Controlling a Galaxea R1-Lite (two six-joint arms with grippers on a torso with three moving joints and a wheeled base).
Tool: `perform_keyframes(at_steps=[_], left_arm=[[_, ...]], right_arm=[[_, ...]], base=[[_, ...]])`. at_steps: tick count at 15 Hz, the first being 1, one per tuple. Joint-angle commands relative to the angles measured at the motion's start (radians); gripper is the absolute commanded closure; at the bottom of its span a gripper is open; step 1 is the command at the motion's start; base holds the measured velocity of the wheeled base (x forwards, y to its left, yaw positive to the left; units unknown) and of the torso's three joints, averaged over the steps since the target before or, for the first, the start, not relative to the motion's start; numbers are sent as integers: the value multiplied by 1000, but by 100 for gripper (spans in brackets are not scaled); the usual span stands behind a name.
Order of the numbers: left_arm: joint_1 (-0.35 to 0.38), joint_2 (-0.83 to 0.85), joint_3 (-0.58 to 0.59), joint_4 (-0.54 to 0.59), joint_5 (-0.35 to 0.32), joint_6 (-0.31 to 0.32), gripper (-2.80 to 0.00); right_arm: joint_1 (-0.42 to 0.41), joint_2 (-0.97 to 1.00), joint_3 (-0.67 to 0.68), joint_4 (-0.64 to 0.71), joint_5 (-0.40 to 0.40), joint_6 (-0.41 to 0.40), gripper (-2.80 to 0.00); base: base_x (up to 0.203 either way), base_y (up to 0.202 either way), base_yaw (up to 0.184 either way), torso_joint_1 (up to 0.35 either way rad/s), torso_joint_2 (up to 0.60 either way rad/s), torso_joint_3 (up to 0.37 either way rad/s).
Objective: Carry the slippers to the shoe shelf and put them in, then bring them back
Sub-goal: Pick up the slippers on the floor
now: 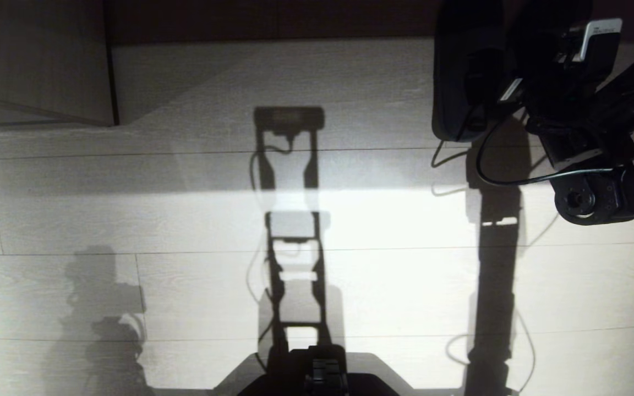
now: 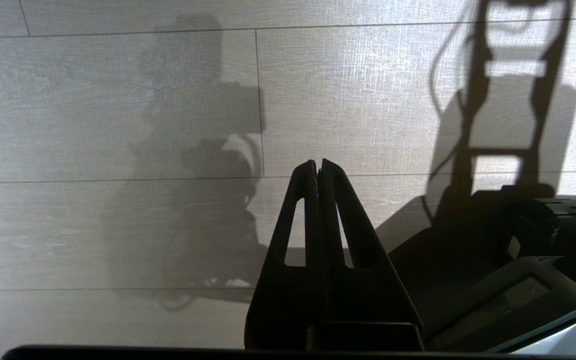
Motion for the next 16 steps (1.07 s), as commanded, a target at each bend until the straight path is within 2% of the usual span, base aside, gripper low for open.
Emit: perform_keyframes(at_steps=[1,8,12,16], left_arm=[[0,0,0,0,0,-1,0],[0,0,0,0,2,-1,0],[0,0,0,0,0,-1,0],[0,1,0,-1,0,-1,0]], right_arm=[[1,31,-33,3,2,0,0],[36,67,-14,28,2,-3,0],[43,-3,107,29,5,-2,0],[53,-28,147,18,3,-3,0]], base=[[0,0,0,0,0,0],[0,0,0,0,0,0],[0,0,0,0,0,0],[0,0,0,0,0,0]])
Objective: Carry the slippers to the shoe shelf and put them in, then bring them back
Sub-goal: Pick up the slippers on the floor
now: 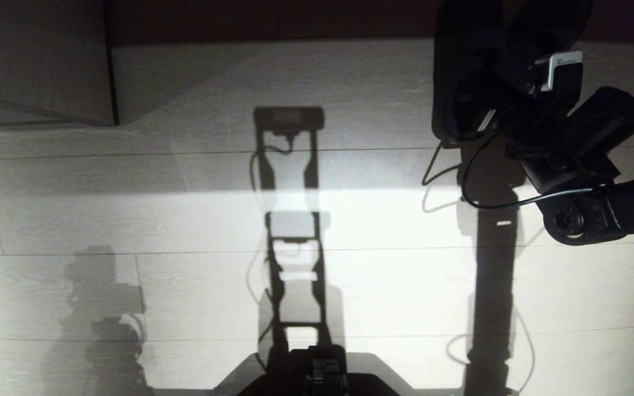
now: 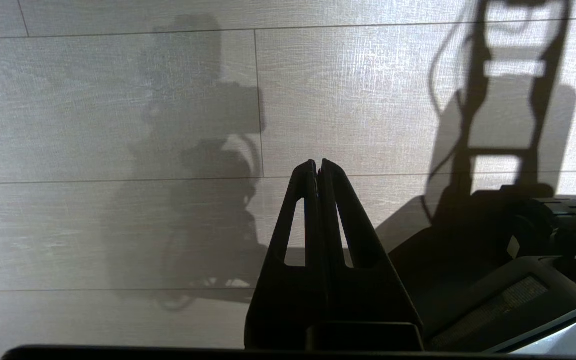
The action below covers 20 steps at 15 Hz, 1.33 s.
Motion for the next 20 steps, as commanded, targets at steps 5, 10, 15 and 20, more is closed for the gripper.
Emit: perform_keyframes(at_steps=[5,10,15,20], left_arm=[[0,0,0,1,0,-1,0],[0,0,0,1,0,-1,0],[0,0,0,1,0,-1,0],[0,0,0,1,0,-1,0]], right_arm=[[7,-14,7,-14,-4,-6,-280],[7,5,-15,-14,-5,-8,-280],[7,22,-38,-32,-9,-9,-280],[11,106,-174,-29,-33,-12,-280]], base=[[0,0,0,0,0,0],[0,0,0,0,0,0],[0,0,0,0,0,0],[0,0,0,0,0,0]])
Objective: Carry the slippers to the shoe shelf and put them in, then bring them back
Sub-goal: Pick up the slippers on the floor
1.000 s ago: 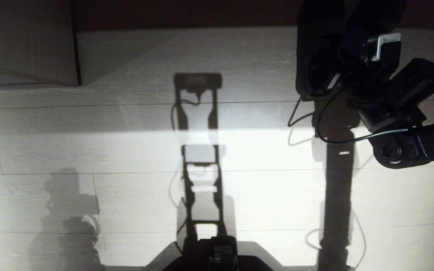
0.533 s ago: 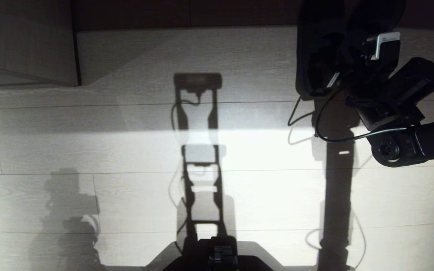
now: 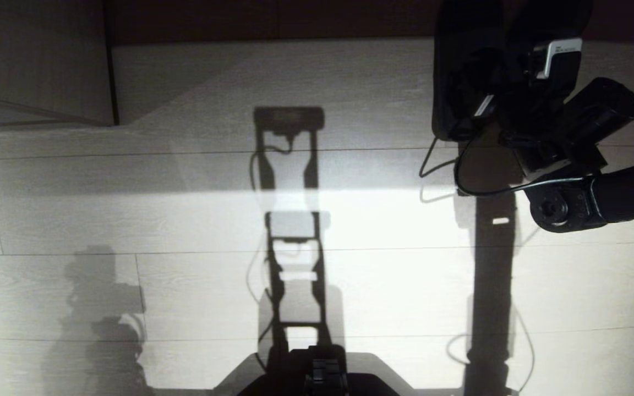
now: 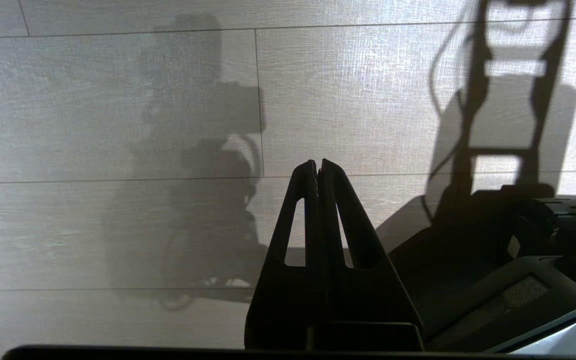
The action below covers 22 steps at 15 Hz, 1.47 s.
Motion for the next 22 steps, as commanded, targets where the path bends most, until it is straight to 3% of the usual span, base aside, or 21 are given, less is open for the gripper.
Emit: perform_keyframes(at_steps=[1,15,22], left_arm=[[0,0,0,-2,0,-1,0],[0,0,0,0,0,-1,0],[0,0,0,0,0,-1,0]], right_arm=[[3,48,-46,-7,-2,-6,-280],[10,179,-235,32,-2,-33,-280],[-36,197,-285,79,-10,-33,-280]], base=[[0,0,0,0,0,0],[0,0,0,0,0,0],[0,0,0,0,0,0]])
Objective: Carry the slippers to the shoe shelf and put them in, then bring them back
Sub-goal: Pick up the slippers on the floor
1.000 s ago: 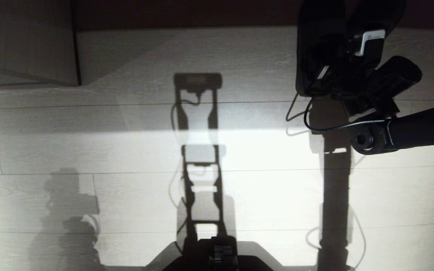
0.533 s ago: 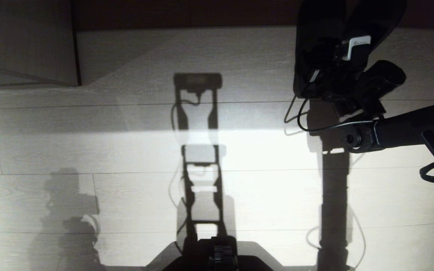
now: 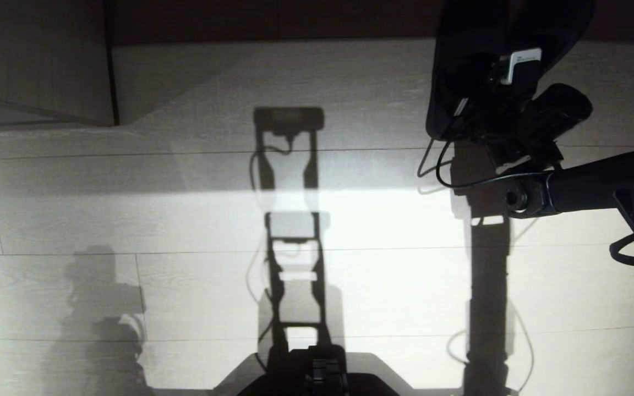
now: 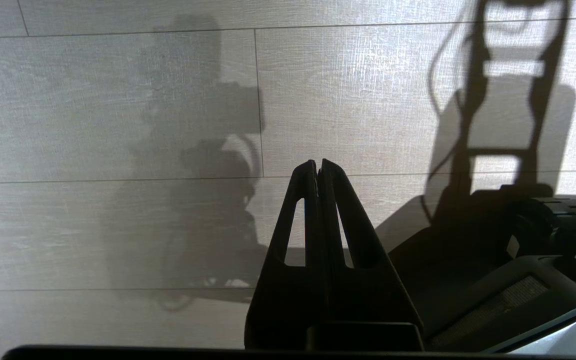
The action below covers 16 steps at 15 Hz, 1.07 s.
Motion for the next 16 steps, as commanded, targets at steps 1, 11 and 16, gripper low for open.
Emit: perform_keyframes(at_steps=[1,11,16], left_arm=[[0,0,0,0,0,-1,0],[0,0,0,0,0,-1,0],[0,0,0,0,0,-1,0]], right_arm=[[-18,11,-13,4,-4,-1,-280],[-53,44,-117,58,-13,-1,-280],[-72,66,-167,61,-17,1,-280]], base=[[0,0,0,0,0,0],[0,0,0,0,0,0],[0,0,0,0,0,0]])
